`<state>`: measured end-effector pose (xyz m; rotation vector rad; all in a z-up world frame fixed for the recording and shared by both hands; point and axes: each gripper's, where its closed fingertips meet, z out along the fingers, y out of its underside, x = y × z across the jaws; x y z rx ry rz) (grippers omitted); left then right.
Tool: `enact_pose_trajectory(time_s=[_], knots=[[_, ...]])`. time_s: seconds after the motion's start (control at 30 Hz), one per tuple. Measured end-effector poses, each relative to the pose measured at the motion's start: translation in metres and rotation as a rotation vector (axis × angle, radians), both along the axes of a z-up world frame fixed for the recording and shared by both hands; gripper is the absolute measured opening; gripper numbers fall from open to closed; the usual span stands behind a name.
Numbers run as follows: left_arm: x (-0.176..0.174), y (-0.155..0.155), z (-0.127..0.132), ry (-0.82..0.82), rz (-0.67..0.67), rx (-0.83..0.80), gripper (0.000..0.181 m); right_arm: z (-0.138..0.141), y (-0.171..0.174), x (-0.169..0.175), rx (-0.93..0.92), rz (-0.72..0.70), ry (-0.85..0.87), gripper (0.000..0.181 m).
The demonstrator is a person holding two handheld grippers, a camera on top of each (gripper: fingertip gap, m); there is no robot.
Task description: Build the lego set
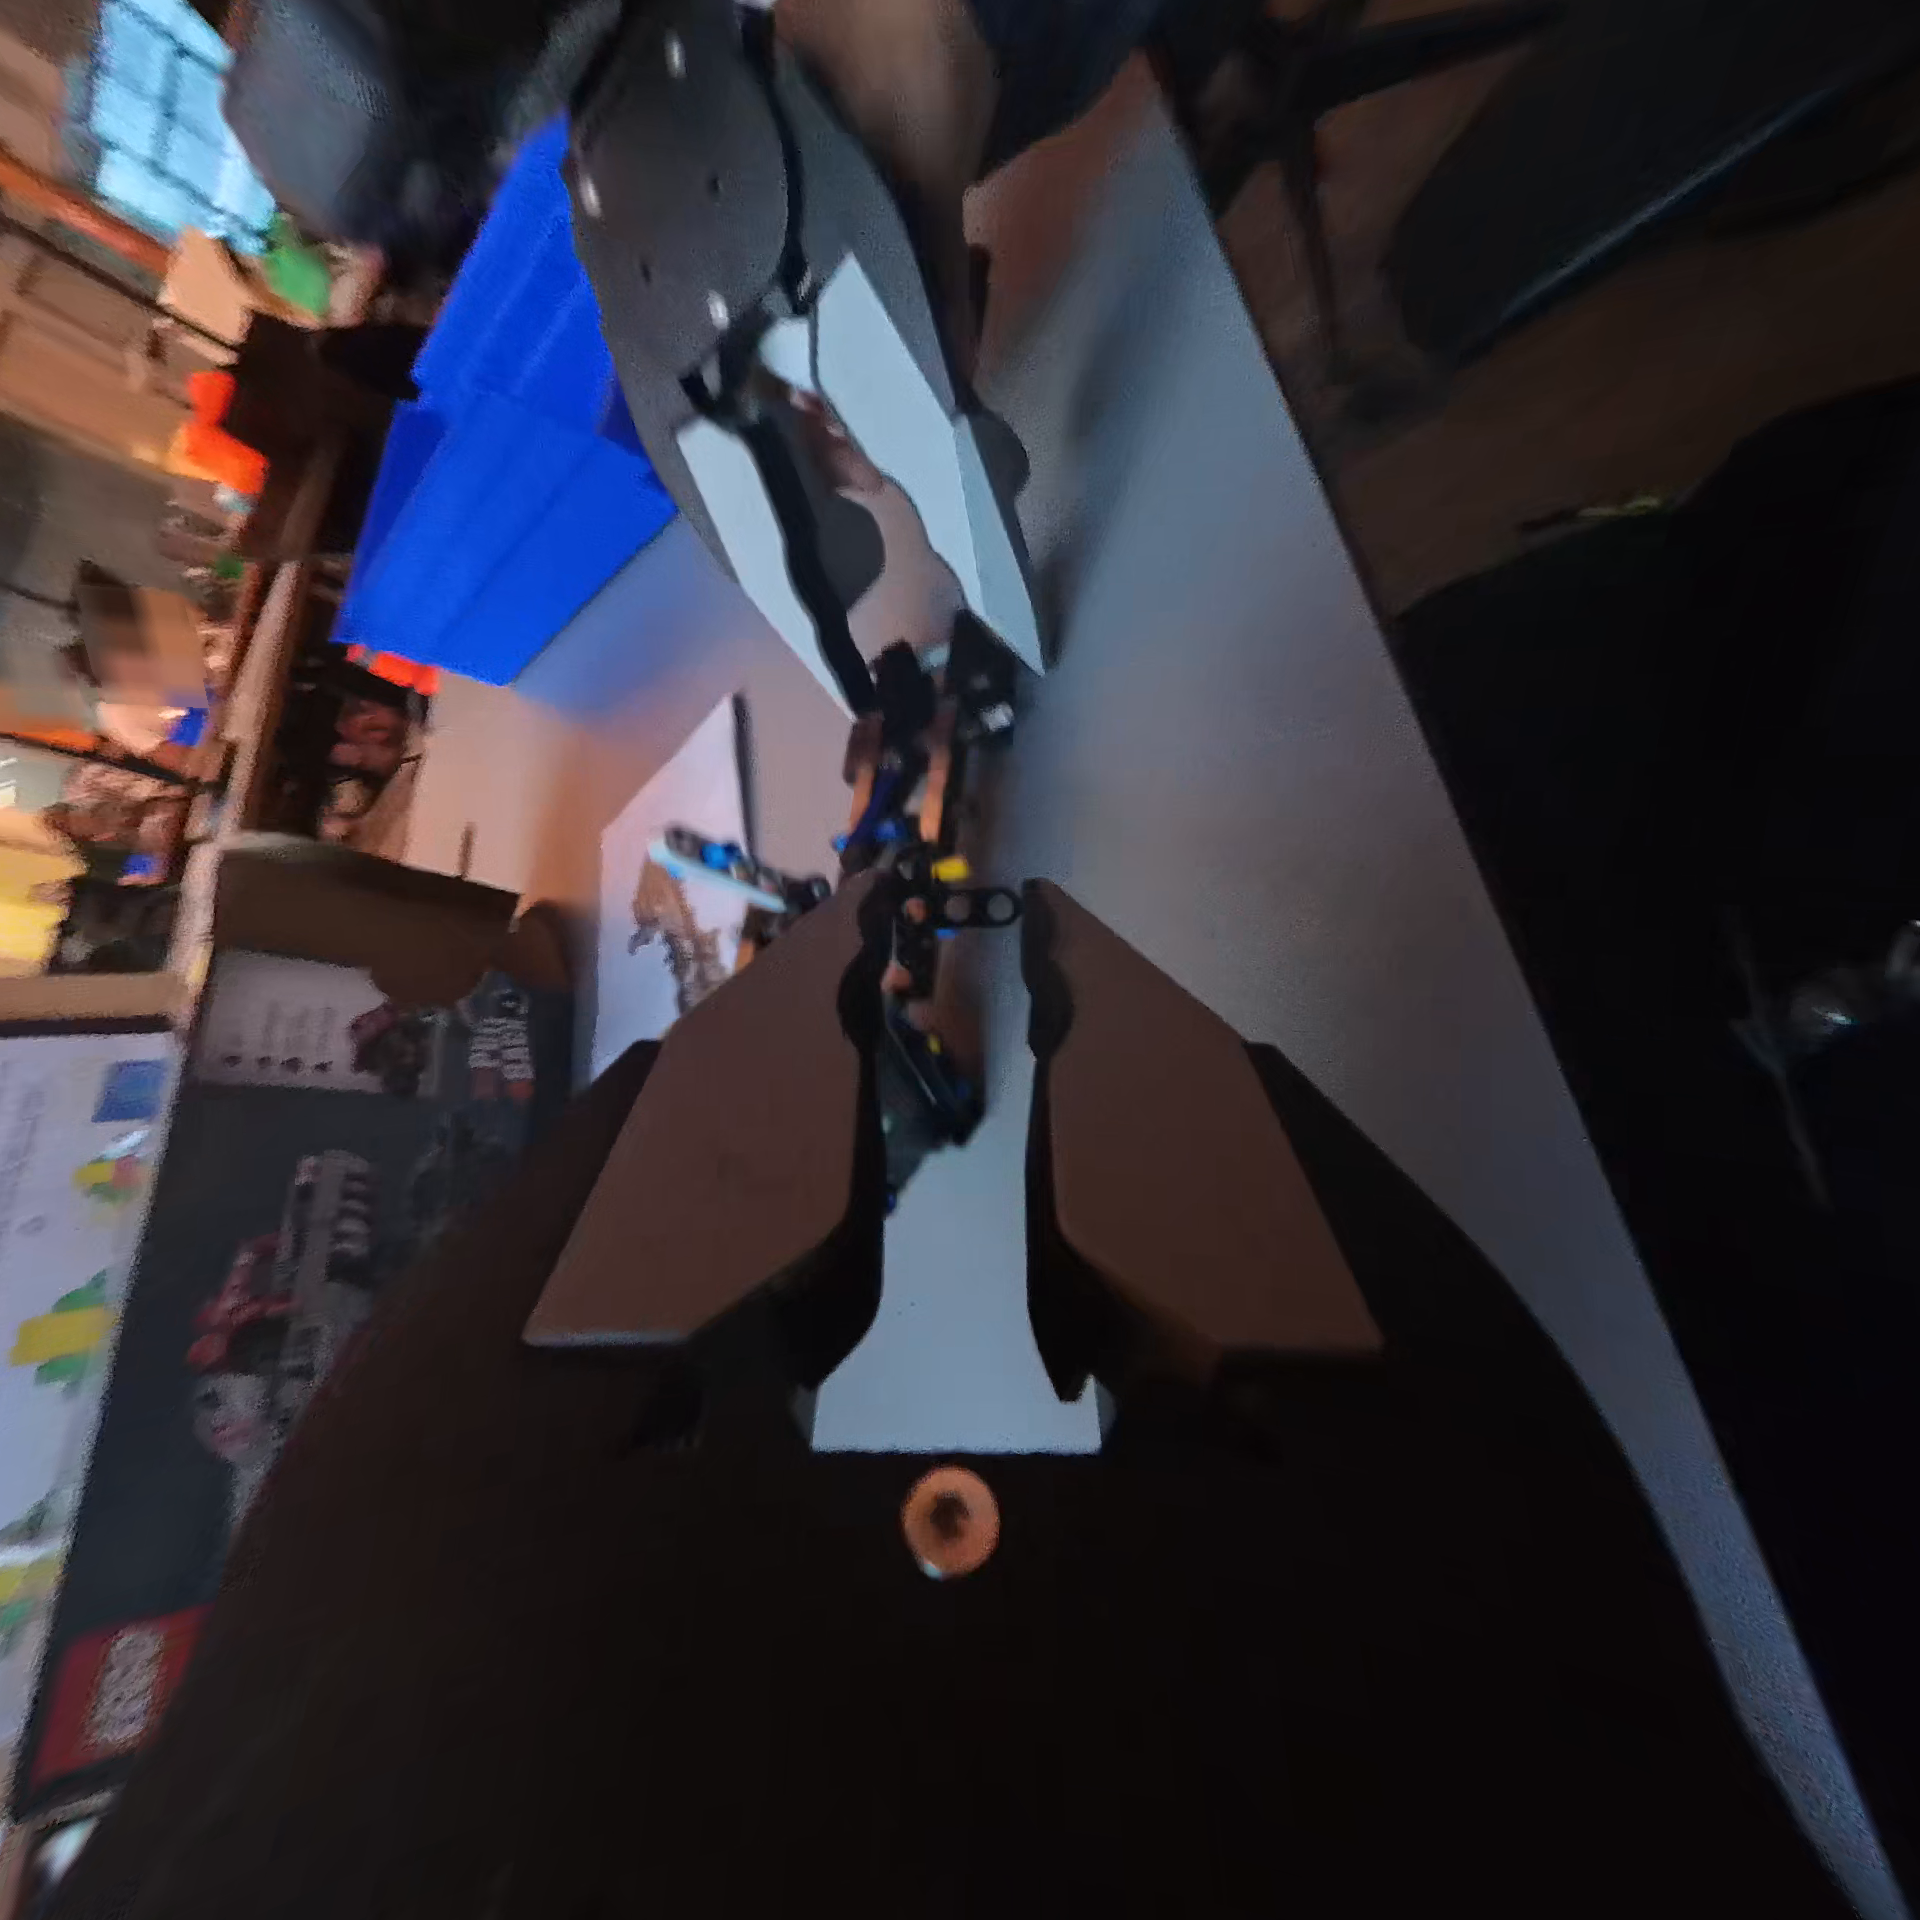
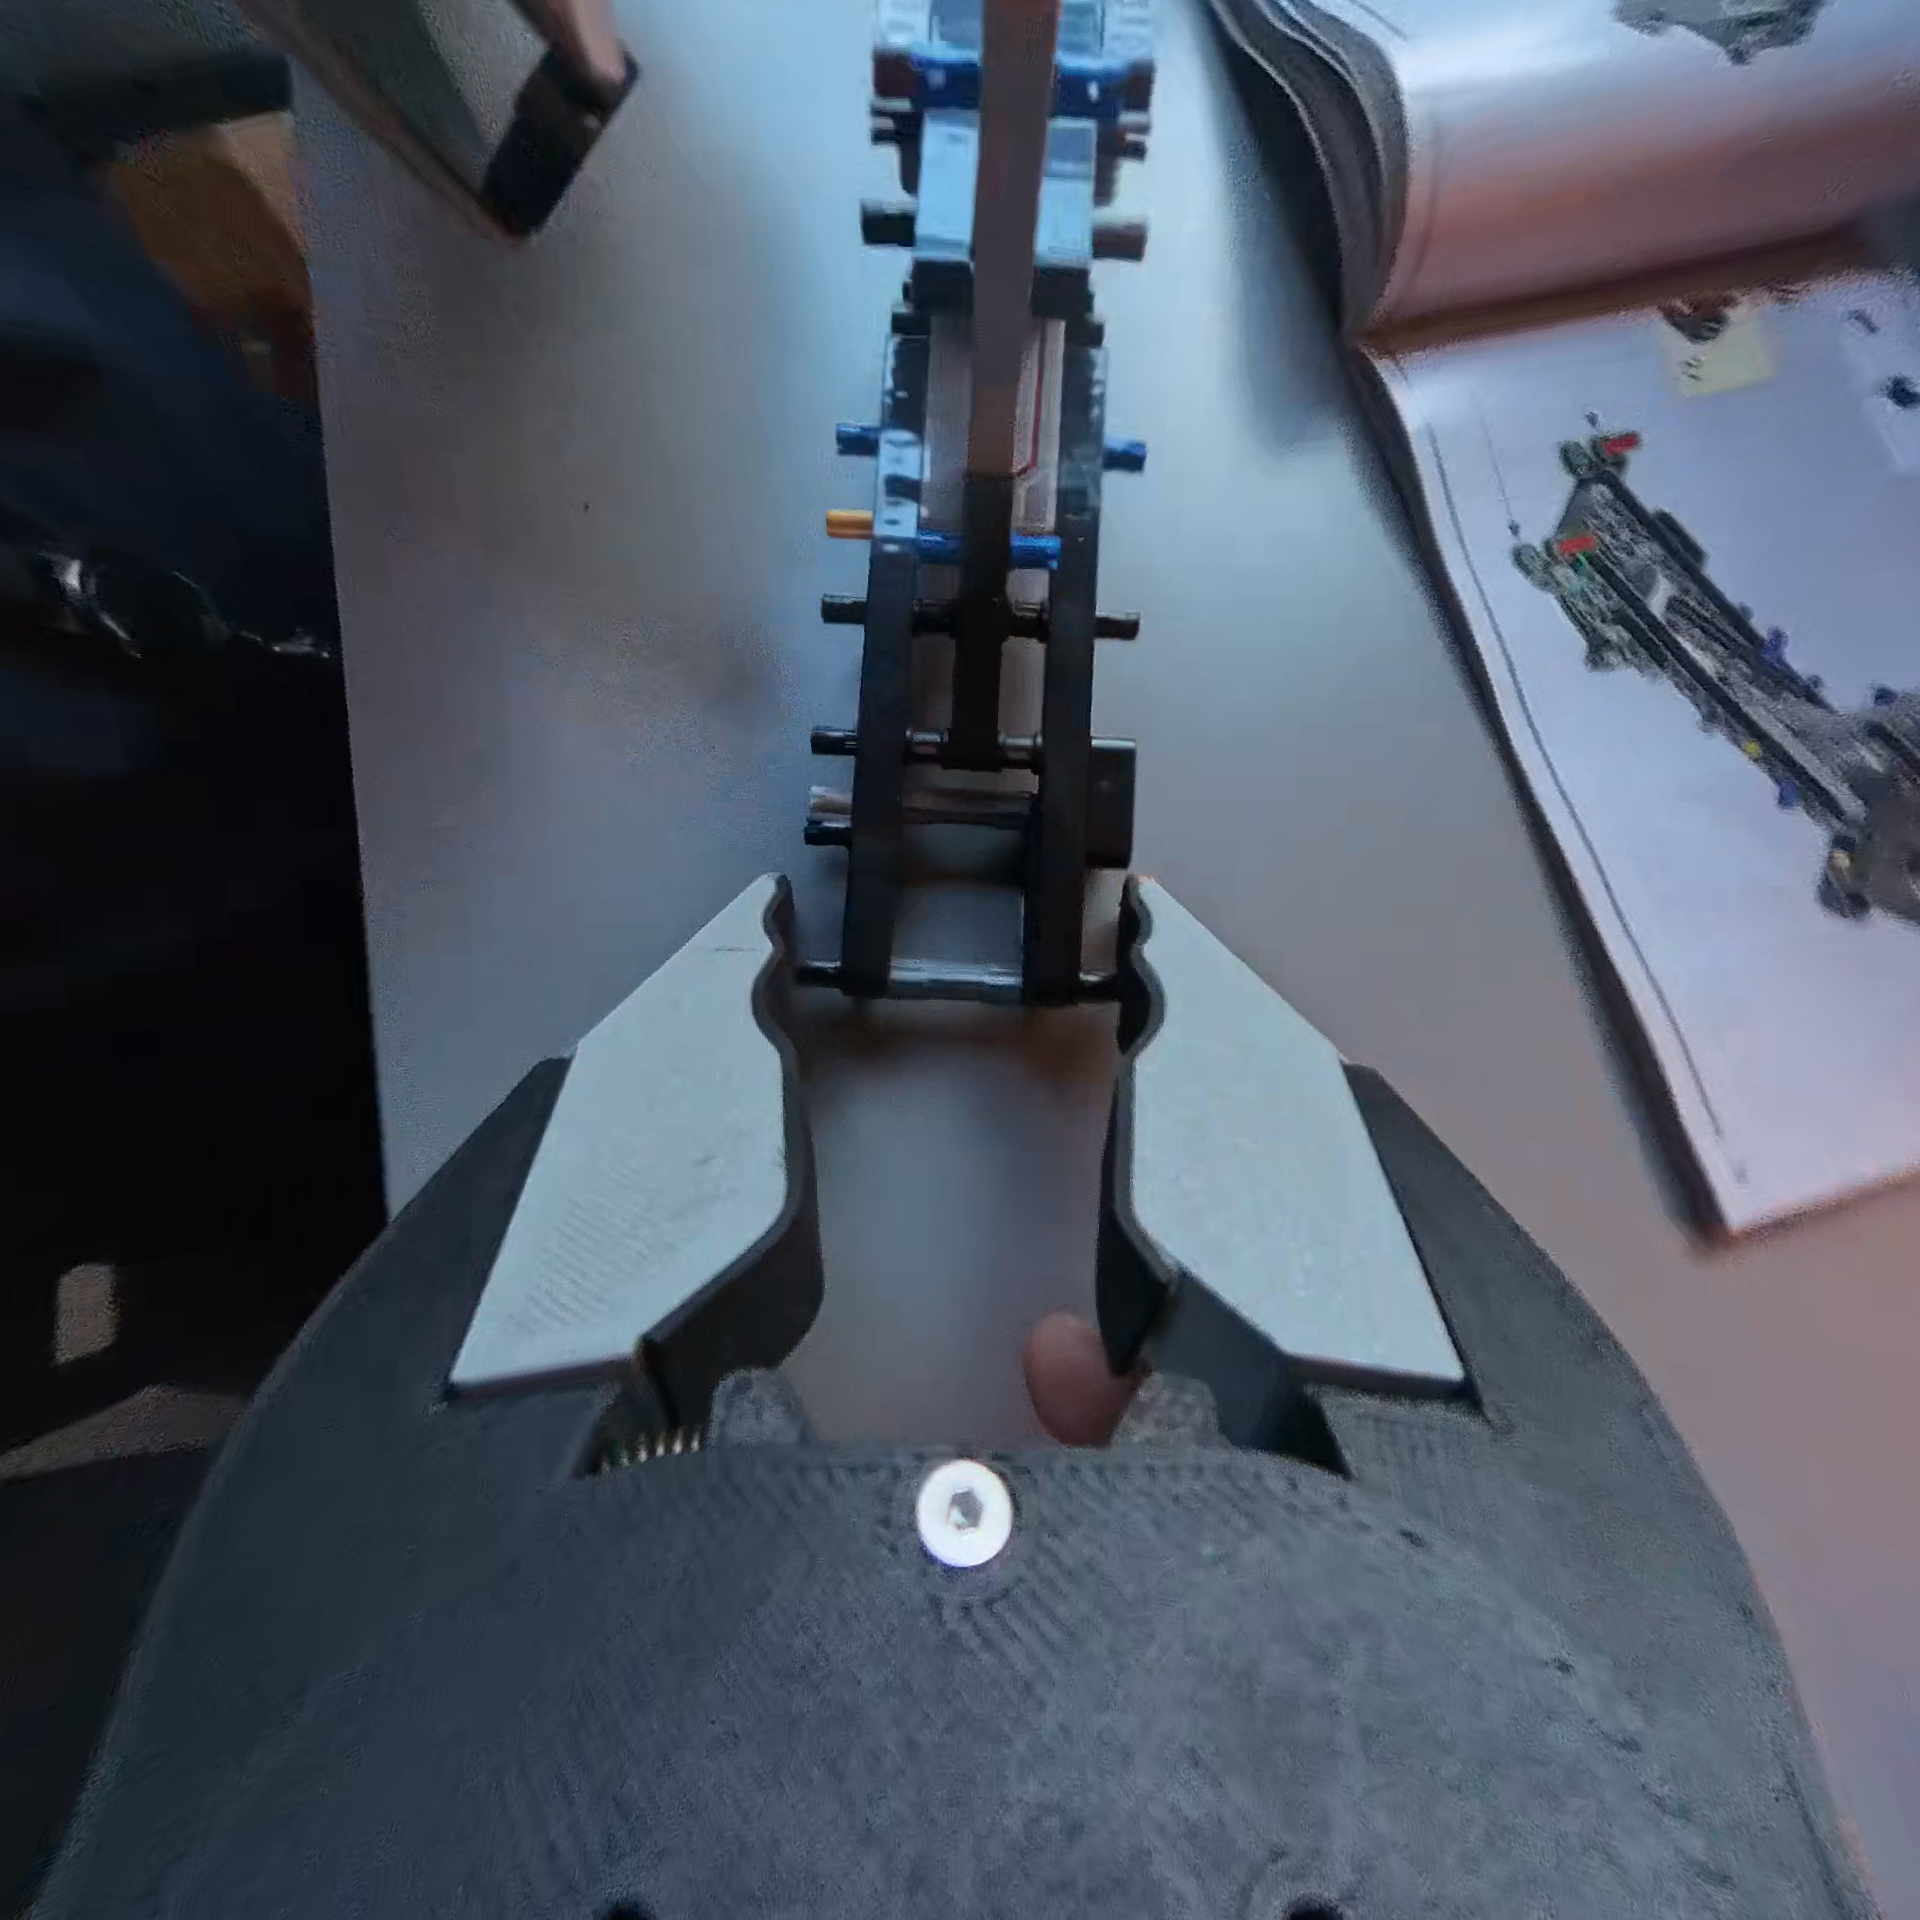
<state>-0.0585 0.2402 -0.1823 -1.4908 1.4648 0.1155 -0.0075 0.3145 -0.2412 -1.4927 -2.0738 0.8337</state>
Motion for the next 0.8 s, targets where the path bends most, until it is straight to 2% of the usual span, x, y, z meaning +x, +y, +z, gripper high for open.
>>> enact_pose_trajectory(time_s=[0.07,0.13,0.23,0.33,0.43,0.53,0.57,0.67,0.73,0.8], knots=[[0.004,0.002,-0.003,0.045,0.037,0.050,0.021,0.000,0.009,-0.006,-0.020,-0.008,-0.045,0.067],[0.001,0.010,-0.011,0.119,0.082,0.109,0.021,0.008,0.017,-0.003,-0.048,-0.097,-0.048,0.066],[0.002,0.019,-0.019,0.196,0.125,0.170,0.022,0.034,0.005,0.004,-0.115,-0.205,0.104,0.054],[0.010,0.025,-0.016,0.224,0.156,0.233,0.020,0.058,-0.028,-0.005,-0.254,-0.261,0.285,0.039],[0.021,0.030,-0.008,0.272,0.165,0.367,0.021,0.059,-0.057,-0.019,-0.336,-0.269,0.338,0.042],[0.034,0.026,-0.007,0.311,0.117,0.464,0.022,0.064,-0.059,-0.024,-0.295,-0.297,0.416,0.022],[0.037,0.024,-0.006,0.304,0.108,0.481,0.021,0.063,-0.059,-0.024,-0.295,-0.292,0.414,0.023],[0.043,0.020,-0.001,0.269,0.086,0.485,0.021,0.061,-0.064,-0.025,-0.338,-0.267,0.398,0.021],[0.044,0.022,0.001,0.263,0.086,0.489,0.021,0.063,-0.061,-0.025,-0.318,-0.282,0.421,0.005],[0.047,0.022,-0.001,0.236,0.073,0.466,0.021,0.061,-0.059,-0.022,-0.298,-0.281,0.416,0.005]])
